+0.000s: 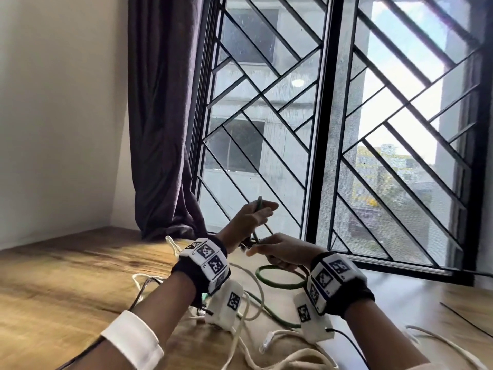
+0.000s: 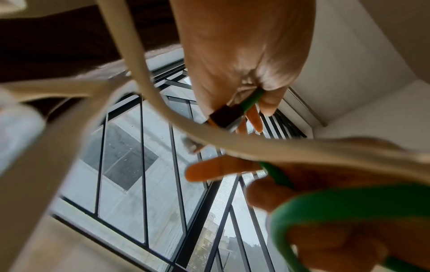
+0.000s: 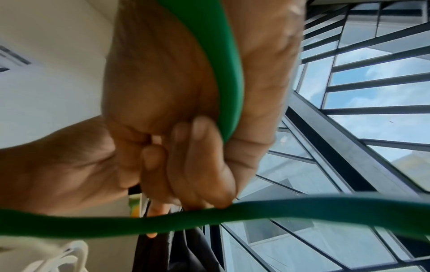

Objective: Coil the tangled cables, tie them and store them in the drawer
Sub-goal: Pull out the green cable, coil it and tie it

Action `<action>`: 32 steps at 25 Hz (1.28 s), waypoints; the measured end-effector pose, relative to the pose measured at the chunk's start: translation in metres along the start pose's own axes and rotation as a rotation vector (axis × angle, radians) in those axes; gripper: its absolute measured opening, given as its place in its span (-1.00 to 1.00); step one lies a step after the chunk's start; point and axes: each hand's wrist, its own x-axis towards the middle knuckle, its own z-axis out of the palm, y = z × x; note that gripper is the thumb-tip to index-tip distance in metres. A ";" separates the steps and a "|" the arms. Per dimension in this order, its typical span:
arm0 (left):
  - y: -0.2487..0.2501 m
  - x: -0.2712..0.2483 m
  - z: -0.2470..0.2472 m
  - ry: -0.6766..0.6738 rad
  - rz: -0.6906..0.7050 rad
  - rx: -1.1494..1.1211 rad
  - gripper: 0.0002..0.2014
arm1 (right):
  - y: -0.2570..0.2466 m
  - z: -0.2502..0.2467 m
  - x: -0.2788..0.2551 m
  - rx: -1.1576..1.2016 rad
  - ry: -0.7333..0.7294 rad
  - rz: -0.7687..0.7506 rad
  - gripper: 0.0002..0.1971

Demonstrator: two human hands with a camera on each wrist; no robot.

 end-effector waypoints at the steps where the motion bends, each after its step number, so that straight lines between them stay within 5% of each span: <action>1: -0.001 0.000 0.003 -0.032 0.010 0.087 -0.75 | -0.002 0.001 0.000 -0.050 0.002 -0.029 -0.83; 4: -0.004 -0.002 0.005 -0.095 0.010 0.435 -0.78 | -0.006 0.002 0.000 -0.149 0.033 -0.146 -0.88; 9: -0.002 -0.004 -0.009 0.160 0.013 1.041 -0.68 | -0.007 -0.006 -0.012 0.170 -0.074 0.003 -0.69; 15: -0.004 -0.005 -0.030 0.356 -0.146 1.044 -0.66 | 0.001 -0.023 -0.024 0.565 -0.034 -0.186 -0.60; 19: 0.000 -0.006 -0.023 0.431 -0.145 1.047 -0.64 | -0.011 -0.005 -0.017 0.067 -0.171 -0.228 -0.77; 22: -0.005 -0.002 -0.026 0.338 -0.210 0.956 -0.60 | -0.009 -0.008 -0.004 -0.151 0.201 -0.389 -0.86; 24: -0.011 0.002 -0.025 0.169 -0.235 0.644 -0.58 | 0.003 -0.018 0.001 -0.138 0.585 -0.443 -0.85; 26: -0.009 0.001 -0.017 -0.039 -0.280 0.328 -0.53 | 0.011 -0.023 0.004 -0.085 0.823 -0.374 -0.93; 30: 0.001 -0.008 -0.012 -0.158 -0.303 0.001 -0.28 | 0.009 -0.021 0.006 -0.053 0.978 -0.197 -0.80; 32: 0.002 -0.010 -0.015 -0.169 -0.234 0.057 -0.34 | 0.006 -0.021 0.006 -0.068 1.039 -0.187 -0.81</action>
